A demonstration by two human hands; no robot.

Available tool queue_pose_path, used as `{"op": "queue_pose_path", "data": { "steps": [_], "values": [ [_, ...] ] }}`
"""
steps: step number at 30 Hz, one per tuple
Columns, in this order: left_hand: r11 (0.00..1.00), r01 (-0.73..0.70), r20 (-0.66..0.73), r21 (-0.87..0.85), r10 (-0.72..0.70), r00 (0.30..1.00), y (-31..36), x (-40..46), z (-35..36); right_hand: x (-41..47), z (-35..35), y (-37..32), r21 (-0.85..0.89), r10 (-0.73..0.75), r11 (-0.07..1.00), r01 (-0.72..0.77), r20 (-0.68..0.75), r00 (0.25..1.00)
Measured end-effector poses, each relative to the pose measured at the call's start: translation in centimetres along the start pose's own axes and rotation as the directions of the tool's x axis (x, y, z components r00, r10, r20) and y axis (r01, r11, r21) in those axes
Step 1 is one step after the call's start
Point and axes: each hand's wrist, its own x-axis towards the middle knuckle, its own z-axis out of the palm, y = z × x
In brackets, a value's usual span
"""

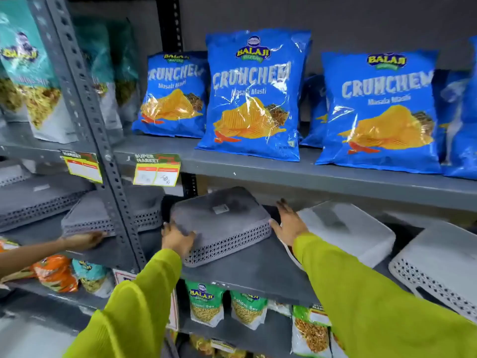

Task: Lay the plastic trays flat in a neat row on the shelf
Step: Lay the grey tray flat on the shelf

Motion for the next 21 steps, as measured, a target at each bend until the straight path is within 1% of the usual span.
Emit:
{"op": "queue_pose_path", "data": {
  "steps": [2,4,8,10,11,14,16,17,18,19,21],
  "values": [
    [0.988,0.101,0.022,-0.119,-0.099,0.995,-0.6,1.6,0.4,1.6,0.5,0.0,0.131,0.118,0.984,-0.122,0.034,0.992],
    [0.961,0.16,0.064,-0.226,-0.149,0.987,-1.6,3.7,0.5,3.1,0.8,-0.3,0.185,0.183,0.963,-0.196,0.083,0.98],
    [0.92,0.194,0.106,-0.339,-0.167,0.98,-2.1,4.9,0.8,5.2,2.4,-0.2,0.223,0.218,0.941,-0.255,0.177,0.96],
    [0.873,0.237,0.197,-0.426,-0.167,0.966,-2.1,5.2,1.2,6.5,3.3,0.3,0.267,0.252,0.912,-0.311,0.232,0.939],
    [0.854,0.246,0.217,-0.458,-0.161,0.963,-2.2,5.5,1.5,7.0,3.6,0.4,0.279,0.263,0.901,-0.332,0.258,0.93],
    [0.84,0.281,0.262,-0.464,-0.173,0.949,-1.5,5.7,1.3,8.5,4.2,0.3,0.329,0.3,0.855,-0.402,0.319,0.899],
    [0.821,0.359,0.322,-0.444,-0.227,0.919,-0.9,5.6,1.2,9.0,4.5,0.4,0.304,0.335,0.848,-0.433,0.327,0.884],
    [0.81,0.373,0.345,-0.452,-0.227,0.911,-0.6,5.6,1.1,9.2,4.7,0.7,0.253,0.347,0.862,-0.439,0.337,0.875],
    [0.811,0.365,0.338,-0.457,-0.221,0.915,-0.2,5.4,1.1,9.3,4.9,1.1,0.214,0.349,0.873,-0.438,0.351,0.869],
    [0.806,0.352,0.314,-0.475,-0.218,0.924,0.1,5.4,1.2,9.6,5.2,1.6,0.213,0.344,0.874,-0.437,0.363,0.866],
    [0.787,0.31,0.215,-0.534,-0.228,0.949,0.4,6.0,1.5,9.5,5.3,2.2,0.239,0.324,0.872,-0.426,0.369,0.871]
  ]
}}
